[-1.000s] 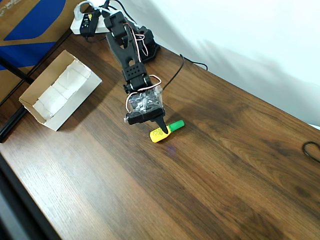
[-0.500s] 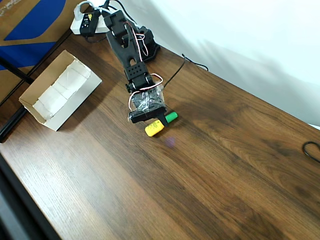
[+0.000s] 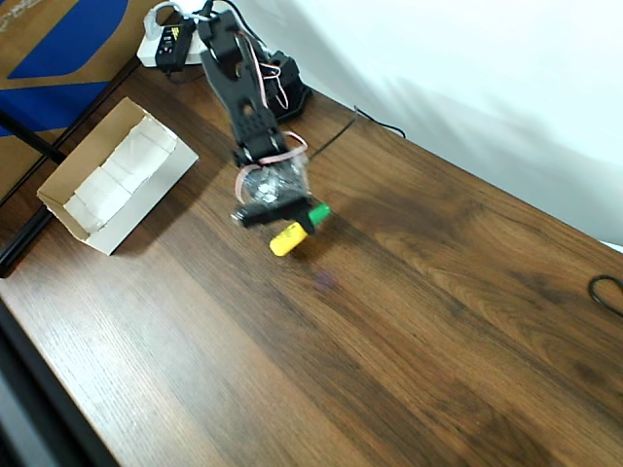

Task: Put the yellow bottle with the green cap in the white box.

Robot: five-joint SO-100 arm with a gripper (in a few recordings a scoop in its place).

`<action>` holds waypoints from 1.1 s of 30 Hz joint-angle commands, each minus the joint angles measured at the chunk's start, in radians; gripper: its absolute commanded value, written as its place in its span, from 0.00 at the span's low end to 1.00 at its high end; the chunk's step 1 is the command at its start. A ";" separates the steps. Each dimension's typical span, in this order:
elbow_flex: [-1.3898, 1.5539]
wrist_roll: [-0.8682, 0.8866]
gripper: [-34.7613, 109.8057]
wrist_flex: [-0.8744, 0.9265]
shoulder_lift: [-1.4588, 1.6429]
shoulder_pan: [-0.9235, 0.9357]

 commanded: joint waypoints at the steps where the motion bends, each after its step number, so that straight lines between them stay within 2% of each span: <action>1: 0.017 -0.006 0.24 0.038 0.244 0.031; 9: 0.124 0.009 0.24 0.106 0.588 0.215; 16: 0.213 0.041 0.24 0.112 0.819 0.538; 24: 0.288 0.092 0.24 0.101 0.943 0.925; 33: 0.443 0.149 0.24 -0.032 0.991 1.184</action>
